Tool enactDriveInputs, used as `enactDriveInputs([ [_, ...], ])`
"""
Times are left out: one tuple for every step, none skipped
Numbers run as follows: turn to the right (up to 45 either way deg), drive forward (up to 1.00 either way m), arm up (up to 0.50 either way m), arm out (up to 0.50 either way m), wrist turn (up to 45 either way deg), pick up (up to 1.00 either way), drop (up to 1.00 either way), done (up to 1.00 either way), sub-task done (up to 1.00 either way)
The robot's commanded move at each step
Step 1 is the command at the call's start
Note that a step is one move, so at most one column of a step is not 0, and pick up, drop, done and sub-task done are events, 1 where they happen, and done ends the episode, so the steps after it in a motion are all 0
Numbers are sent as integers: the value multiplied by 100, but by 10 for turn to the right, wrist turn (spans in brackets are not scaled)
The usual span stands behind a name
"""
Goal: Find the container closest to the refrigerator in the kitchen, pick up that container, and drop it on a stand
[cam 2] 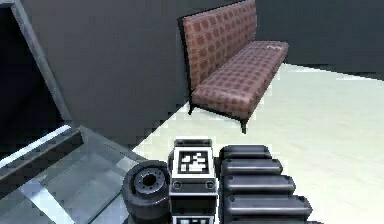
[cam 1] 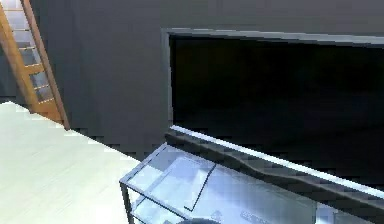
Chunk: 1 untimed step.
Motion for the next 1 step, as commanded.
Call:
enactDriveInputs([
  [450,0,0,0,0,0,0,0,0],
])
